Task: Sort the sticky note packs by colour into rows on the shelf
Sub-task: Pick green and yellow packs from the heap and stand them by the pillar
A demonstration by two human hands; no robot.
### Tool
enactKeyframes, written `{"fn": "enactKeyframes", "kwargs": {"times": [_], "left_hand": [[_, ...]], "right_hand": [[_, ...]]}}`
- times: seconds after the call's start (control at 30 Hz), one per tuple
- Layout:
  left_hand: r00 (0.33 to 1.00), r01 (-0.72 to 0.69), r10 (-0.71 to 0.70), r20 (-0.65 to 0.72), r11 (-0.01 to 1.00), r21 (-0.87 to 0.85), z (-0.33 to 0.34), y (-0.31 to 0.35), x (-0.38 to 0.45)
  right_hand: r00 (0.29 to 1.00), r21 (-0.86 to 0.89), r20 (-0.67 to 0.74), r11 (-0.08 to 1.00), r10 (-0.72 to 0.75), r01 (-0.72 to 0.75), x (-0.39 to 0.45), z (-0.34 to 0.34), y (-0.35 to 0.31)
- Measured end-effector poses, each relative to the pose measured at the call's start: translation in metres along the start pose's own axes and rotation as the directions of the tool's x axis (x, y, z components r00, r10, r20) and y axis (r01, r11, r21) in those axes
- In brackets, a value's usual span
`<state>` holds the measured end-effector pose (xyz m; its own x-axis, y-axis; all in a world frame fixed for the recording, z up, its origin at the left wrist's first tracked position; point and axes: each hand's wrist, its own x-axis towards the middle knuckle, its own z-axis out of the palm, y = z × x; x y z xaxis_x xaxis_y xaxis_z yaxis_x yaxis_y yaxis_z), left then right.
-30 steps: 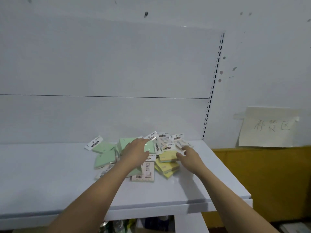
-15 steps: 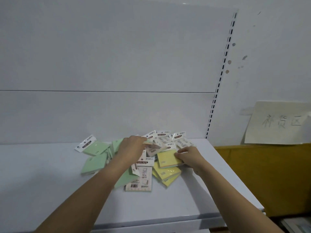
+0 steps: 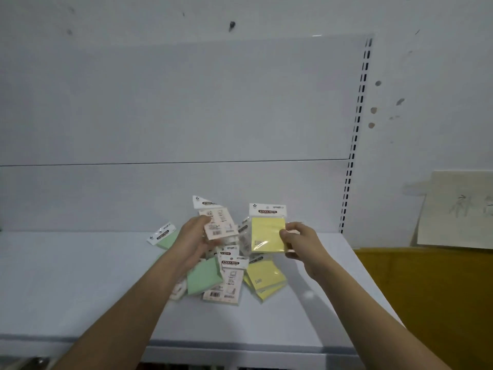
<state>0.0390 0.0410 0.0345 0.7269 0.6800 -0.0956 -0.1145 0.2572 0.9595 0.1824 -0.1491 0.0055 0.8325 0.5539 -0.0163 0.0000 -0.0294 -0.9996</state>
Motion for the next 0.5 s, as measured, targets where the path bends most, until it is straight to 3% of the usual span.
{"fn": "enactKeyframes", "kwargs": {"times": [0.13, 0.33, 0.5], "left_hand": [[0.997, 0.068, -0.057, 0.051, 0.964, -0.258, -0.023, 0.007, -0.032], [1.0, 0.021, -0.022, -0.002, 0.968, -0.249, -0.064, 0.027, -0.071], [0.999, -0.035, 0.044, 0.014, 0.922, -0.386, -0.132, 0.038, -0.095]], "right_hand": [[0.997, 0.082, 0.076, 0.997, -0.015, 0.009, -0.016, 0.033, -0.004], [0.987, 0.124, 0.145, 0.991, -0.064, 0.047, -0.041, 0.089, -0.021], [0.981, 0.115, 0.143, 0.987, -0.127, 0.111, -0.069, 0.167, -0.035]]}}
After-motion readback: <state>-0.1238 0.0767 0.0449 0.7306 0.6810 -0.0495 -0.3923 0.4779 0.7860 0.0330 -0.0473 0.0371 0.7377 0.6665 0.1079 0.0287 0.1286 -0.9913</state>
